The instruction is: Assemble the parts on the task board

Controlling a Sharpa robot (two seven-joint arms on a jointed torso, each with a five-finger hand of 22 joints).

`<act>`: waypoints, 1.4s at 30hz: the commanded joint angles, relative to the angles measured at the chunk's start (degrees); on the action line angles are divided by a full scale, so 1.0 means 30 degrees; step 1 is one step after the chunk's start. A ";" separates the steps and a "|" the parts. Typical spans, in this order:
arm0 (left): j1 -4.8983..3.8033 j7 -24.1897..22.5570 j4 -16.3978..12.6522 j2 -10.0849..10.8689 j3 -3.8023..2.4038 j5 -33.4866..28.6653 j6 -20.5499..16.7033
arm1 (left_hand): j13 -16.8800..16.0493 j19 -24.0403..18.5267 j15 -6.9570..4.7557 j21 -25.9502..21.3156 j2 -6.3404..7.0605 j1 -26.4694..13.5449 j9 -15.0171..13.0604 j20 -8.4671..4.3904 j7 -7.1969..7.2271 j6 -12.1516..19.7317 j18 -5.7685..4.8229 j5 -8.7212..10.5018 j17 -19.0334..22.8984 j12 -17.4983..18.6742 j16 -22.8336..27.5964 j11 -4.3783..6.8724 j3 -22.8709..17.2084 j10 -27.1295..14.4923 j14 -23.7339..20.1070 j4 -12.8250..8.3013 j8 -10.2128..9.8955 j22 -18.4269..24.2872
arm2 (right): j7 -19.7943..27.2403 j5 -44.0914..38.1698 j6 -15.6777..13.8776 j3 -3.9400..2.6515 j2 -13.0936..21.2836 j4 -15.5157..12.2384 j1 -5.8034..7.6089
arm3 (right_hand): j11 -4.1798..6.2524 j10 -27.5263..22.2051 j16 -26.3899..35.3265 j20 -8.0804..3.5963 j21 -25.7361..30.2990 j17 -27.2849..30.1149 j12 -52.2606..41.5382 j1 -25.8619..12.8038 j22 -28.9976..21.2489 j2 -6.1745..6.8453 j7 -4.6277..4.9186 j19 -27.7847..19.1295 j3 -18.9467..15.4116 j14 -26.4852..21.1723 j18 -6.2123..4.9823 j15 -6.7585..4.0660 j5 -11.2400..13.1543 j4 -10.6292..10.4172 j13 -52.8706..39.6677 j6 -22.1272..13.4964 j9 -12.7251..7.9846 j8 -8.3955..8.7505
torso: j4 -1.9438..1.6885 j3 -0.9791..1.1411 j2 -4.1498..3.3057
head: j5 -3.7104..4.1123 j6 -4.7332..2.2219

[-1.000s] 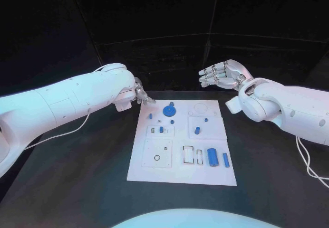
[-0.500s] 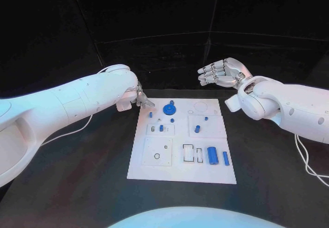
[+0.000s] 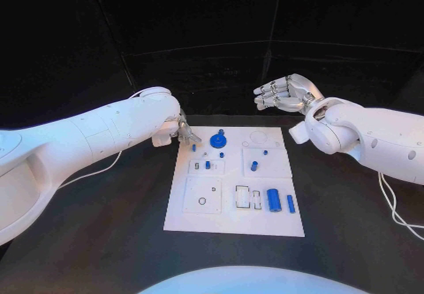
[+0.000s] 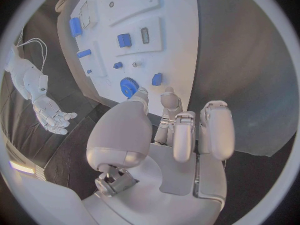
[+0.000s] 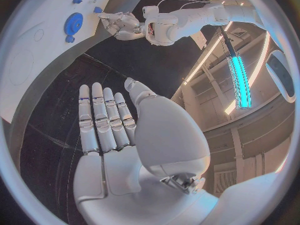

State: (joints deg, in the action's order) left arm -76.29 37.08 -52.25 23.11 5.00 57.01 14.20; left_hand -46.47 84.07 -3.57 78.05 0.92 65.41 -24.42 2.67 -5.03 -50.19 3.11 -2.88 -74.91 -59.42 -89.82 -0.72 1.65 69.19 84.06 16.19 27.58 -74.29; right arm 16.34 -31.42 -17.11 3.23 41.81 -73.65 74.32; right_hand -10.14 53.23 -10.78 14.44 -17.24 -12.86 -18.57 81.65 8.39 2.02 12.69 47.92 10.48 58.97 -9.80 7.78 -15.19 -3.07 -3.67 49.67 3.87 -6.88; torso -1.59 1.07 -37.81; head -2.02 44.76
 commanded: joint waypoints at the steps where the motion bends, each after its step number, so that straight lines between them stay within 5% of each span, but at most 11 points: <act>1: -0.0001 -0.0336 -0.0017 -0.0074 0.0007 0.0150 0.0416 | -0.0001 0.0156 0.0149 0.0085 -0.0156 0.0085 0.0041 0.0106 -0.0019 -0.0191 0.0108 -0.0069 -0.5032 -0.0020 -0.0059 0.0005 0.0141 -0.0086 0.1981 -0.0002 -0.0127 -0.0038 | 0.0230 0.0057 0.0152 -0.0017 -0.0036 -0.0007 0.0035 | -0.0088 0.0000 0.0128 -0.0022 0.0068 0.0018 -0.0090 -0.0182 -0.0033 -0.0039 0.0458 0.0127 0.0083 0.0090 -0.0208 0.0006 0.0031 0.0025 0.0021 0.0043 -0.0012 0.0058 | -0.0013 0.0009 -0.0003 | -0.0002 0.0005; 42: 0.0147 -0.0458 0.0442 -0.0450 0.0061 0.0135 0.1017 | 0.0176 0.0142 0.0074 0.0044 -0.1314 0.1863 0.0633 0.0032 0.0061 -0.0919 0.0114 -0.0086 -0.5032 -0.0144 -0.0059 0.0093 0.0230 -0.0050 0.1981 -0.0926 -0.0582 -0.0076 | 0.0232 0.0057 0.0204 -0.0017 -0.0101 -0.0011 0.0037 | -0.0088 -0.0003 0.0137 -0.0022 0.0084 0.0024 -0.0096 -0.0188 -0.0043 -0.0047 0.0459 0.0139 0.0096 0.0095 -0.0209 0.0006 -0.0004 0.0030 0.0022 0.0046 -0.0011 0.0059 | -0.0015 0.0005 0.0007 | 0.0066 0.0092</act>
State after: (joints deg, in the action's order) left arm -75.77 35.98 -50.97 21.87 5.21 57.08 16.40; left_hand -45.99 84.07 -3.57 78.05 -2.94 70.35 -22.57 2.66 -4.82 -52.45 3.11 -2.88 -74.91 -59.68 -89.82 -0.72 2.34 69.20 84.05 13.88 26.19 -74.49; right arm 16.42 -31.42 -16.85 3.23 41.53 -73.57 74.32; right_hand -10.14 53.23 -10.52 14.43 -17.25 -12.87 -18.57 81.65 8.36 2.02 12.69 47.92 10.48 58.96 -9.80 7.78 -15.19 -3.07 -3.69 49.67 3.87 -6.88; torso -1.61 1.08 -37.80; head -1.82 45.04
